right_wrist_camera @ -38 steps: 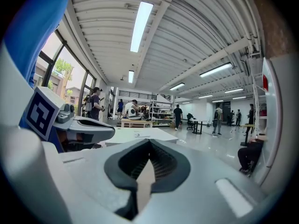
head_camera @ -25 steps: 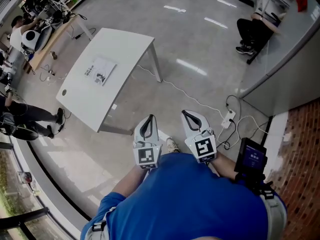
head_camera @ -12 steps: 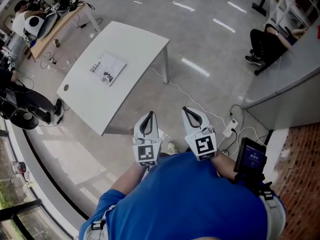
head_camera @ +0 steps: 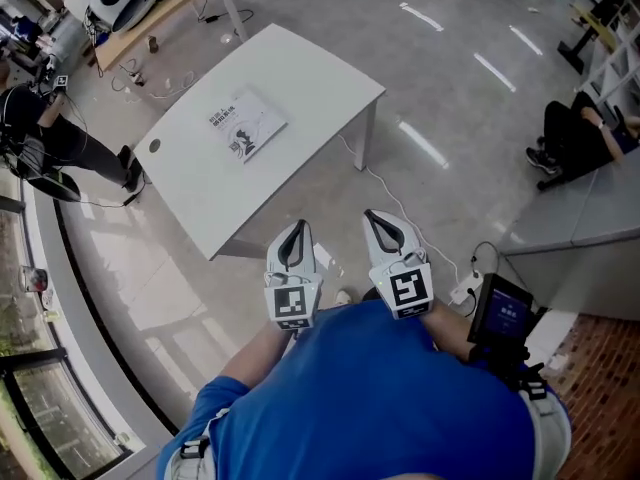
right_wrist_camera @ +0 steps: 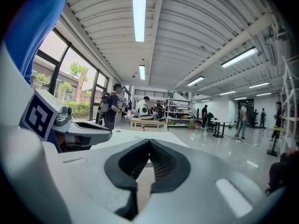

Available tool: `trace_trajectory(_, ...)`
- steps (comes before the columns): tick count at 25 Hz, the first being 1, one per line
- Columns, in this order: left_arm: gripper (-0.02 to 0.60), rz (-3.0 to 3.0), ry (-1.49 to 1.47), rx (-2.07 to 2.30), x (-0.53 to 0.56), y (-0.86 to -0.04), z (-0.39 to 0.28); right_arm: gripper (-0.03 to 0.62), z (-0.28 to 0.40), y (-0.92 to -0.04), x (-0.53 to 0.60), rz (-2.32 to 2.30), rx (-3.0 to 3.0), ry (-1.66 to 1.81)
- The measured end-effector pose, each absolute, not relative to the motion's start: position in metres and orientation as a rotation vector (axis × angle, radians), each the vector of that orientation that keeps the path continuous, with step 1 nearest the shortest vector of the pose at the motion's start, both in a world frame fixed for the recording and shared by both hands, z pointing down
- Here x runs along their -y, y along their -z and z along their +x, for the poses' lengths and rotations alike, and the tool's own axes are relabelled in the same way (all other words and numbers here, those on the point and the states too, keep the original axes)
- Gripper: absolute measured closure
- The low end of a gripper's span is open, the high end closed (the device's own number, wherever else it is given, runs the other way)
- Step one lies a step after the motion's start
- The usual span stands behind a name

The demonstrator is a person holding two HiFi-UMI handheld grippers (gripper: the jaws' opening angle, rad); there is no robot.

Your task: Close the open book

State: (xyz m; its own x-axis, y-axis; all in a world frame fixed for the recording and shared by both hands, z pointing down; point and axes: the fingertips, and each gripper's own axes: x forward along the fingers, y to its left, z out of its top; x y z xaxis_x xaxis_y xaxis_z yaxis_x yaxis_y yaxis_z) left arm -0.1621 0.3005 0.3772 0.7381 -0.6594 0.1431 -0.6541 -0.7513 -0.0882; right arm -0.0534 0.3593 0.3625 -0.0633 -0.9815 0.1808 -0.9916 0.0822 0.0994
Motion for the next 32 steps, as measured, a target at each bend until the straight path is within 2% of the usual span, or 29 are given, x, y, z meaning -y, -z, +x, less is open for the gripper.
trace_trajectory(17,0.575,-2.681,0.291,-1.587,-0.231,-0.361,-0.106,0.591,0.015,-0.353,-0.250,1.592,2.485,-0.028)
trace_trajectory(28,0.575,-2.605,0.328,-1.748,-0.162,-0.405,-0.123,0.591,-0.001,-0.397,-0.169,1.442,2.565,-0.067)
trace_trajectory(32,0.575,-2.617,0.314,-1.754,-0.143,-0.398,-0.135,0.591,-0.014,-0.386,-0.150,1.446,2.553,-0.063)
